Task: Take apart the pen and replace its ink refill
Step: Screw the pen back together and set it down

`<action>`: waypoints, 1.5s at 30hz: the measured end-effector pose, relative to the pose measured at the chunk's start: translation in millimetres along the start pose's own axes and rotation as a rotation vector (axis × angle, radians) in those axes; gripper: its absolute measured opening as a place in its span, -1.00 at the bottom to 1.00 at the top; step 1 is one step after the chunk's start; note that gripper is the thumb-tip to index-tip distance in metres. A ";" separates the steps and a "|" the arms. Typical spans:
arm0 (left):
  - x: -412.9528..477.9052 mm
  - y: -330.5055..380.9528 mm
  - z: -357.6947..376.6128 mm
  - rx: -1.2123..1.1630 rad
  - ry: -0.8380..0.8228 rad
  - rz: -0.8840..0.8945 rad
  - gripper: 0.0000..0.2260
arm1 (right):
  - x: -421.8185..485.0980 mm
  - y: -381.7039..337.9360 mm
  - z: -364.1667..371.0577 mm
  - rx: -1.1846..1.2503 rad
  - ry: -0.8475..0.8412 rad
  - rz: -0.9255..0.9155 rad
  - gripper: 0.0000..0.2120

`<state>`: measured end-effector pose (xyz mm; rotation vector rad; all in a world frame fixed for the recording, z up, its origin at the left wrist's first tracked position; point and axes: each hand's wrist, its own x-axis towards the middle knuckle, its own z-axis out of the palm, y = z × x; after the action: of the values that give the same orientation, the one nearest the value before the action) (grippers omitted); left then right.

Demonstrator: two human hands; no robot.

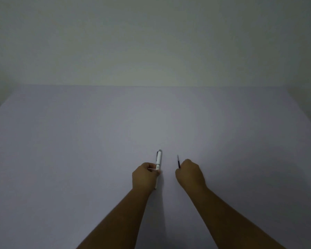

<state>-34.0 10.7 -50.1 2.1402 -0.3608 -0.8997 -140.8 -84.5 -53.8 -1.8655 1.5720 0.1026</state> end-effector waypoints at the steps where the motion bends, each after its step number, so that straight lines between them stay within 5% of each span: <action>1: 0.6 -0.9 1.4 -0.009 0.003 -0.002 -0.84 | -0.2 -1.6 2.4 -0.014 0.007 -0.007 -0.81; 18: -2.1 -3.5 10.2 -0.107 0.000 -0.055 -0.79 | -8.1 -10.0 13.4 -0.008 -0.011 -0.056 -0.81; 23: -2.3 -3.0 10.1 -0.108 0.002 -0.054 -0.79 | -9.0 -10.3 12.6 0.003 0.003 -0.070 -0.94; 45: 3.3 -6.7 10.5 0.028 0.049 -0.019 -0.76 | -10.8 -10.5 8.0 0.031 -0.001 -0.062 -0.75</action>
<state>-39.2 7.7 -61.5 2.1904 -0.3305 -0.8560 -131.4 -70.7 -50.1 -1.8873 1.5052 0.0516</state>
